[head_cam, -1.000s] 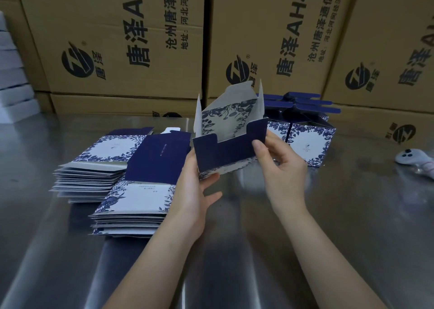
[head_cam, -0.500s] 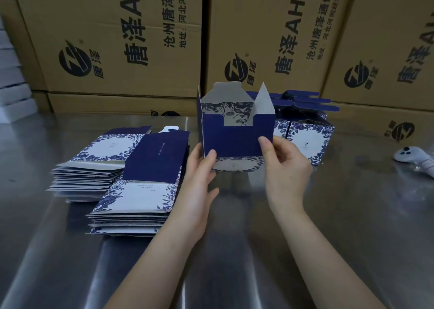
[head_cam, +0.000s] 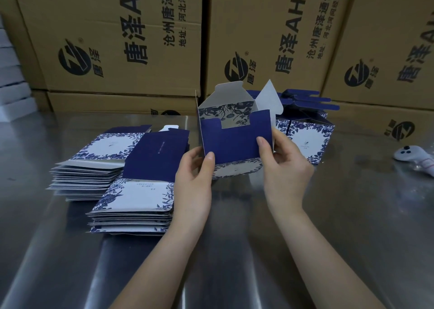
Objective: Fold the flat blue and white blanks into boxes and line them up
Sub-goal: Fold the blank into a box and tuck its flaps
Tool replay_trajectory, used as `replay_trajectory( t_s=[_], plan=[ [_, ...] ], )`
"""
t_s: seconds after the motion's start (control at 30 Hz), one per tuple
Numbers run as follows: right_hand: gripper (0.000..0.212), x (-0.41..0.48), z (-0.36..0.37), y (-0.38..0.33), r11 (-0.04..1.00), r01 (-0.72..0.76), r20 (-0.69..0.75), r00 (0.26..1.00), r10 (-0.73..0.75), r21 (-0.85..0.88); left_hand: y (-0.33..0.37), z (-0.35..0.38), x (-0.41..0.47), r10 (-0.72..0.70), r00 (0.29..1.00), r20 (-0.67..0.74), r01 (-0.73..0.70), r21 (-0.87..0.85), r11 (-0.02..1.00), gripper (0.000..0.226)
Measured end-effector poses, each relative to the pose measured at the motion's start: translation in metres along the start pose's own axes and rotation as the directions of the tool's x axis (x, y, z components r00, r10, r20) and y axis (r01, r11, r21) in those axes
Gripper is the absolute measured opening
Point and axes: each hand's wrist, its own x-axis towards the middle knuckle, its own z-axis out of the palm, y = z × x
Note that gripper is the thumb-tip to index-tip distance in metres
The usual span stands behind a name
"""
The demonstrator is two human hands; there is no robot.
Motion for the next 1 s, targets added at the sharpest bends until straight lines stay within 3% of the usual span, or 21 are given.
replay_trajectory(
  t_s=[0.33,0.5,0.6,0.8,1.0],
  plan=[
    [0.042,-0.004,0.000,0.003,0.972,0.179,-0.018,0.983,-0.184,-0.150,-0.002,0.002,0.001,0.002,0.999,-0.051,0.000,0.049,0.999,0.034],
    [0.038,-0.004,0.001,0.005,0.981,0.145,0.000,0.989,-0.147,-0.128,-0.004,0.001,0.001,0.033,0.999,-0.040,-0.029,0.082,0.996,0.033],
    [0.036,-0.004,0.002,0.004,0.990,0.101,0.020,0.995,-0.100,-0.096,-0.004,0.000,0.002,0.062,0.998,-0.025,-0.058,0.125,0.990,0.045],
    [0.062,-0.001,-0.001,0.002,0.998,0.025,0.101,0.995,-0.019,-0.058,-0.007,-0.002,0.000,0.144,0.990,0.004,-0.136,0.345,0.929,0.064],
    [0.062,0.009,-0.009,0.000,0.925,0.294,0.281,0.933,-0.224,-0.239,-0.006,-0.002,-0.006,0.290,0.951,0.110,-0.302,0.542,0.784,0.077]
  ],
)
